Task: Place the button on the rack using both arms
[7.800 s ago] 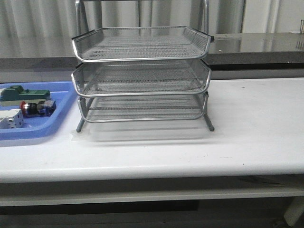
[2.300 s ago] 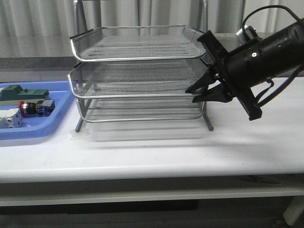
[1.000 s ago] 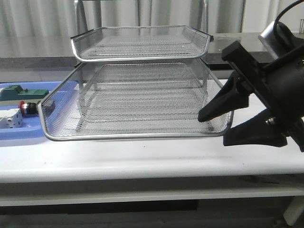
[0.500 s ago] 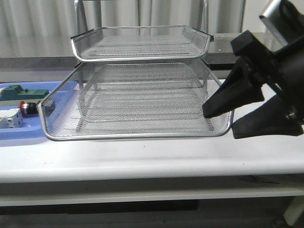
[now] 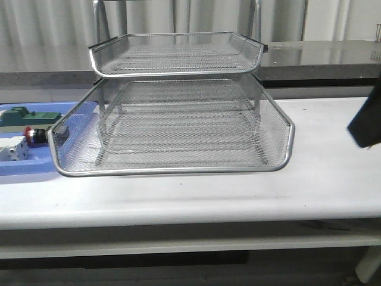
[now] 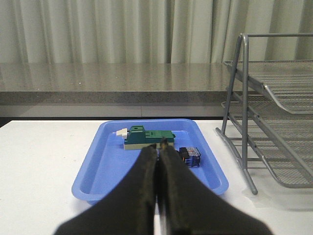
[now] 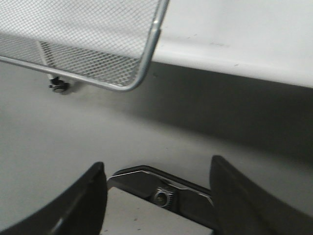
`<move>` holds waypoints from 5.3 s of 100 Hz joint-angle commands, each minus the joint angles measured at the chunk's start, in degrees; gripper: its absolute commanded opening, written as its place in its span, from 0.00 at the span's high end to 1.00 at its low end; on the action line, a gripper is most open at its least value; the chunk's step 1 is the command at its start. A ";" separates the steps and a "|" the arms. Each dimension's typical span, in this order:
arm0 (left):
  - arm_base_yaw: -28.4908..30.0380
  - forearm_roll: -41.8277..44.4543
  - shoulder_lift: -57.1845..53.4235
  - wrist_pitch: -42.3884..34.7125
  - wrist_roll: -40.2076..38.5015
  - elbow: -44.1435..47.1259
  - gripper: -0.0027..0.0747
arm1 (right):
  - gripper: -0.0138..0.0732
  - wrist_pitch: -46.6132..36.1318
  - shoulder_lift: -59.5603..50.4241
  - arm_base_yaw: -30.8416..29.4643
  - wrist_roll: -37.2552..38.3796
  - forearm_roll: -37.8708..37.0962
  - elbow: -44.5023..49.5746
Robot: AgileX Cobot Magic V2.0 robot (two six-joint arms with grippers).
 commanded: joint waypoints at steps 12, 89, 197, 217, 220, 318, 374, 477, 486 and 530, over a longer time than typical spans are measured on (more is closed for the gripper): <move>0.12 -0.34 -1.86 -4.89 -0.62 3.15 0.99 | 0.30 5.75 -8.24 -0.01 16.91 -22.88 -7.71; 0.12 -0.34 -1.86 -4.89 -0.62 3.15 0.99 | 0.30 17.11 -31.60 -0.01 24.11 -34.27 -10.95; 0.12 -0.34 -1.86 -4.89 -0.62 3.15 0.99 | 0.92 17.11 -32.26 -0.01 24.06 -34.27 -10.95; 0.12 -0.34 -1.86 -6.75 -0.62 3.15 0.99 | 0.92 17.11 -32.26 -0.01 24.06 -34.27 -10.95; 0.12 -0.34 -1.86 -7.54 -0.62 3.02 0.99 | 0.92 17.11 -32.26 -0.01 24.06 -34.27 -10.95; 0.12 -1.34 51.45 28.20 -0.14 -52.59 0.99 | 0.92 17.11 -32.26 -0.01 24.06 -34.27 -10.95; 0.12 -0.03 81.85 41.46 4.33 -70.90 0.99 | 0.92 17.11 -32.26 -0.01 24.06 -34.27 -10.95; 0.12 -0.96 84.29 42.87 13.64 -71.39 0.16 | 0.92 17.11 -32.26 -0.01 24.06 -34.27 -10.84; 0.12 -0.96 84.57 39.43 15.60 -71.39 0.16 | 0.92 17.11 -32.26 -0.01 24.06 -34.27 -10.84; -1.50 -1.72 96.28 39.00 30.65 -84.58 0.16 | 0.92 17.11 -32.26 -0.01 24.06 -34.27 -10.84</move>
